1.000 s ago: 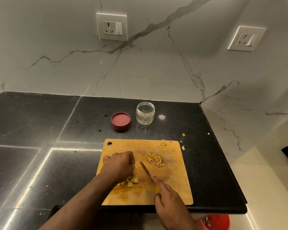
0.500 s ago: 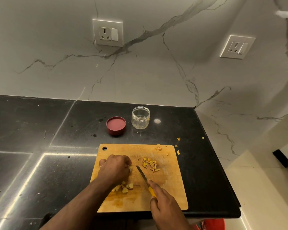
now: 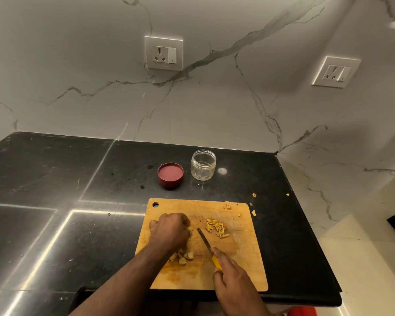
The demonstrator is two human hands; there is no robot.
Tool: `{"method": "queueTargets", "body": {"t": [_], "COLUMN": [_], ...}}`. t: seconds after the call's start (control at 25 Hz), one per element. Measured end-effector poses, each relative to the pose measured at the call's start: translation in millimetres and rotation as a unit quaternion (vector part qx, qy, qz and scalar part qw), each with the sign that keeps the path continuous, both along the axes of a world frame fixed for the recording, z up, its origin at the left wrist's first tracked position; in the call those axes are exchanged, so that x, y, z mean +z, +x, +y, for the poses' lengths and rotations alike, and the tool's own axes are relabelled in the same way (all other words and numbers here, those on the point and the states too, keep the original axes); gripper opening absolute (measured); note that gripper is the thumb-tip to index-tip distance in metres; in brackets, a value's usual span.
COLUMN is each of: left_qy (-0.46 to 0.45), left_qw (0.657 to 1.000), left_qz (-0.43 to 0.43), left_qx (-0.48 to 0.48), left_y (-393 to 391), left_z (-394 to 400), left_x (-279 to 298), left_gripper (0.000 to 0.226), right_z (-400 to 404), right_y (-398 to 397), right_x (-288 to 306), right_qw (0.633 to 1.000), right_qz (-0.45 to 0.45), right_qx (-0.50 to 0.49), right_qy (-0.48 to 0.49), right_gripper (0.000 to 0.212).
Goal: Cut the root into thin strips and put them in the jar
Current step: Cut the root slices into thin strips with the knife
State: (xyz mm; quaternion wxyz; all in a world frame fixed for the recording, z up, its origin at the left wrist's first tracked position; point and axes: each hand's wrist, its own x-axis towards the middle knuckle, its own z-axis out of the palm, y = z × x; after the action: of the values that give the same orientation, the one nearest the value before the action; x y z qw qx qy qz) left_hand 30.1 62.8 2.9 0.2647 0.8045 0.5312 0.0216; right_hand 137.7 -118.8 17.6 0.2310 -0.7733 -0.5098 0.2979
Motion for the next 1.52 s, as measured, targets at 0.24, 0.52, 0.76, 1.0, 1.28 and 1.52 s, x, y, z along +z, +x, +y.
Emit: {"method": "queueTargets", "body": {"t": [0.24, 0.52, 0.76, 1.0, 1.28, 1.52], "left_qy": [0.003, -0.01, -0.007, -0.03, -0.035, -0.034], "left_qw": [1.0, 1.0, 0.999, 0.998, 0.998, 0.997], "left_qz": [-0.011, -0.006, -0.004, -0.003, -0.028, -0.039], "left_qx": [0.018, 0.022, 0.032, 0.057, 0.049, 0.065], "left_y": [-0.5, 4.3, 4.6, 7.0, 3.0, -0.2], "left_z": [-2.9, -3.0, -5.2, -3.2, -4.3, -5.7], "left_x": [0.2, 5.2, 5.5, 7.9, 2.2, 1.2], "left_gripper": [0.018, 0.017, 0.013, 0.009, 0.008, 0.012], "right_z": [6.9, 22.9, 27.4, 23.4, 6.2, 14.8], "right_y": [-8.2, -16.0, -19.5, -17.2, -16.5, -13.7], "right_x": [4.2, 5.8, 2.1, -1.3, 2.1, 4.3], "right_qw": [0.999, 0.997, 0.995, 0.994, 0.997, 0.999], "right_qz": [-0.022, -0.05, -0.049, -0.047, -0.059, -0.039], "right_qx": [0.025, 0.046, 0.052, 0.049, 0.024, 0.022], "right_qy": [-0.01, -0.032, -0.065, -0.081, -0.048, -0.029], "right_gripper": [0.056, 0.058, 0.058, 0.058, 0.058, 0.058]}}
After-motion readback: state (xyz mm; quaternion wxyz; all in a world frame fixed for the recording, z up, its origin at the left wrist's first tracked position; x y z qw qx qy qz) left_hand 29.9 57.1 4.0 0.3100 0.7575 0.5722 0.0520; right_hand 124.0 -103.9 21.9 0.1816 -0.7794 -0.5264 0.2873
